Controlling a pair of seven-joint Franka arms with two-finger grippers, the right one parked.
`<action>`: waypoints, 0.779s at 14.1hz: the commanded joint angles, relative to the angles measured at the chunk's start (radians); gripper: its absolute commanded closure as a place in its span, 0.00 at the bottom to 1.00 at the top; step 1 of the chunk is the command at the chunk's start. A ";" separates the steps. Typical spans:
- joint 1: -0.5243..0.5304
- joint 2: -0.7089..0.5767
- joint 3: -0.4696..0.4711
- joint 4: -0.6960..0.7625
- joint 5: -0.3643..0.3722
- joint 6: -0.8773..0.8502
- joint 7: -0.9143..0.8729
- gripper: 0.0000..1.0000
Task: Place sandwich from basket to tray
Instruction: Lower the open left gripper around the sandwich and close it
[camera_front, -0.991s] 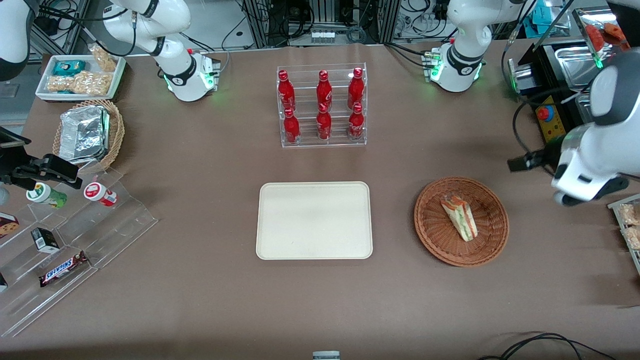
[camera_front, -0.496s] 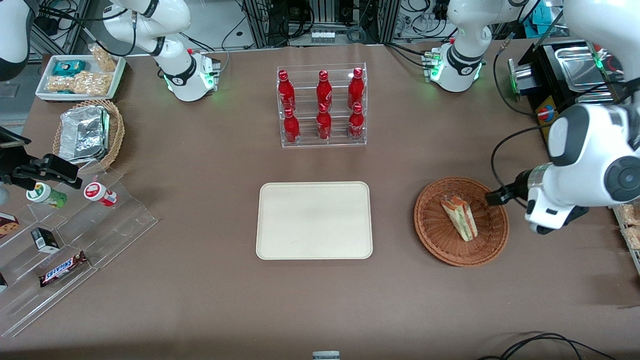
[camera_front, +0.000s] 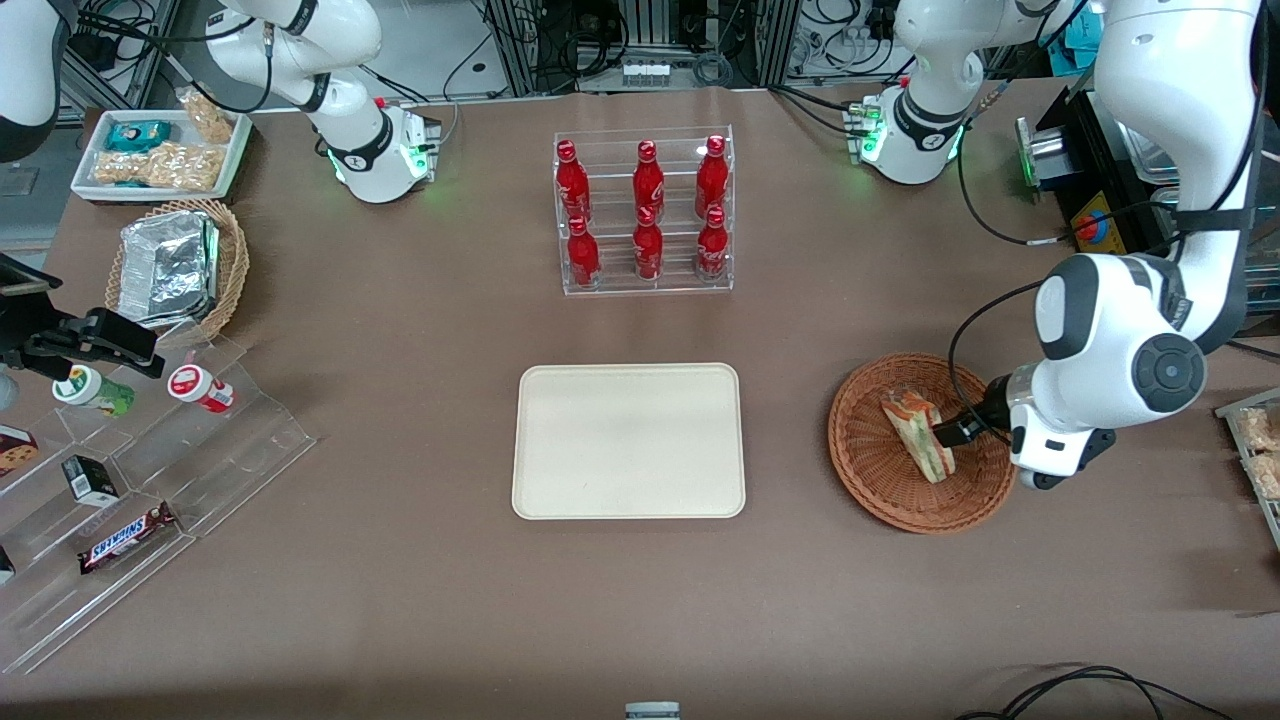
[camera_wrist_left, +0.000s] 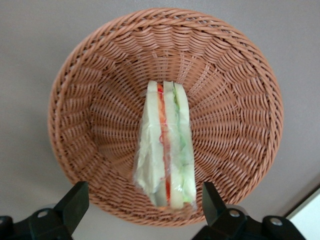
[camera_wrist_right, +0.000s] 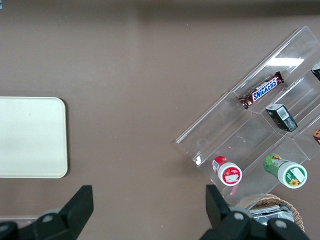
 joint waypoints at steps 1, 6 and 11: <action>-0.044 0.023 0.003 -0.008 -0.006 0.055 -0.075 0.00; -0.071 0.044 0.005 -0.108 0.011 0.183 -0.097 0.00; -0.065 0.041 0.010 -0.137 0.011 0.191 -0.089 0.55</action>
